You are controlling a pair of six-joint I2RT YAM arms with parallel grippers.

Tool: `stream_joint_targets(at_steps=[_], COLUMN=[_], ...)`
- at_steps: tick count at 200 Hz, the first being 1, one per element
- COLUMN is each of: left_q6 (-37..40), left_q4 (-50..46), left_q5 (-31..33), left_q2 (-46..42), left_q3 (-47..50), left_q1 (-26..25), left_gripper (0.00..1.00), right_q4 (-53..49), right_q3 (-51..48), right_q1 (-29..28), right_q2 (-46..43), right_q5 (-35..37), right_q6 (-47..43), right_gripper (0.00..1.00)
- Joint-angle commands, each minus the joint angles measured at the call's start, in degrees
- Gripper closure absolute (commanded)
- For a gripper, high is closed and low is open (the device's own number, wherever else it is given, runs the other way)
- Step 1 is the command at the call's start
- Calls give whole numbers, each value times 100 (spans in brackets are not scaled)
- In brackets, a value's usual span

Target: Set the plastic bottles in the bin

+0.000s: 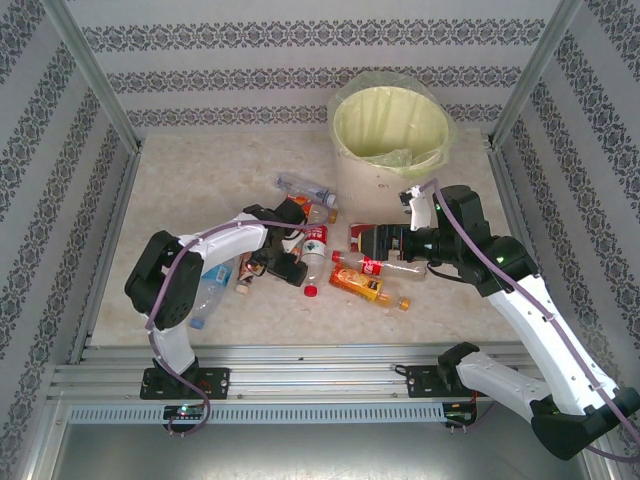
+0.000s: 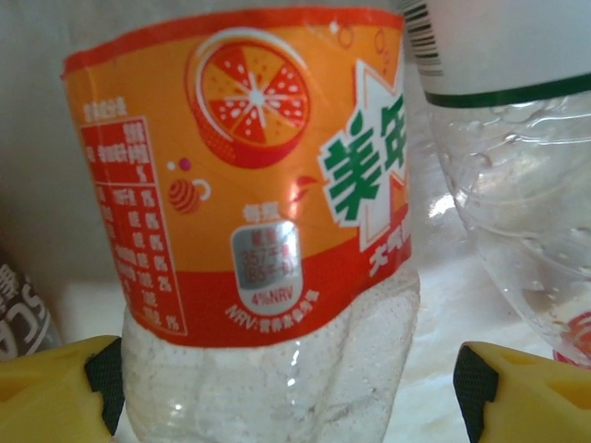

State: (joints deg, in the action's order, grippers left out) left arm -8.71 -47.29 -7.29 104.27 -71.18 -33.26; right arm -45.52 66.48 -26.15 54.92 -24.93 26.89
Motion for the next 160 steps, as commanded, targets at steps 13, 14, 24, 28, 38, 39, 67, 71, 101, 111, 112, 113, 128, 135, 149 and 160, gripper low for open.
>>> stream_joint_targets(at_steps=[13, 14, 24, 28, 38, 39, 67, 71, 101, 111, 112, 113, 128, 135, 149, 160], left_q6=[118, 117, 109, 106, 98, 98, 93, 89, 68, 58, 56, 55, 20, -5, -66, -123], left_q4=[75, 77, 75, 81, 83, 86, 93, 90, 62, 40, 42, 43, 16, -16, -50, -80], left_q5=[-58, -60, -46, -36, -18, -18, -14, -11, 50, 76, 77, 78, 112, 114, 105, 97], left_q2=[137, 146, 172, 187, 198, 199, 165, 156, 33, -23, -30, -39, -145, -205, -350, -496], left_q3=[-116, -116, -124, -132, -140, -141, -131, -128, -127, -130, -131, -124, -111, -107, -72, -29], left_q1=[38, 38, 38, 38, 38, 38, 38, 38, 38, 34, 36, 37, 38, 38, 38, 38], left_gripper=[12, 12, 13, 13, 15, 15, 21, 22, 30, 32, 32, 32, 34, 35, 37, 37], right_q4=[84, 85, 82, 87, 85, 86, 91, 95, 97, 97, 96, 96, 112, 130, 176, 233], right_q3=[43, 42, 32, 31, 25, 28, 15, 15, 48, 54, 52, 51, 54, 43, 24, 10], right_q1=[-66, -65, -66, -66, -65, -65, -63, -65, -66, -65, -65, -65, -66, -68, -68, -66], right_q2=[-7, -7, -16, -16, -16, -16, -16, -16, -3, 5, 8, 5, 12, 19, 15, 9], right_q5=[82, 83, 85, 89, 93, 93, 102, 102, 105, 105, 108, 105, 102, 89, 52, 12], right_q6=[26, 26, 26, 22, 22, 20, 34, 28, 33, 32, 33, 34, 37, 57, 91, 128], right_gripper=[2, 2, 2, 2, 2, 2, 2, 2, 2, 2, 2, 2, 2, 2, 2, 2])
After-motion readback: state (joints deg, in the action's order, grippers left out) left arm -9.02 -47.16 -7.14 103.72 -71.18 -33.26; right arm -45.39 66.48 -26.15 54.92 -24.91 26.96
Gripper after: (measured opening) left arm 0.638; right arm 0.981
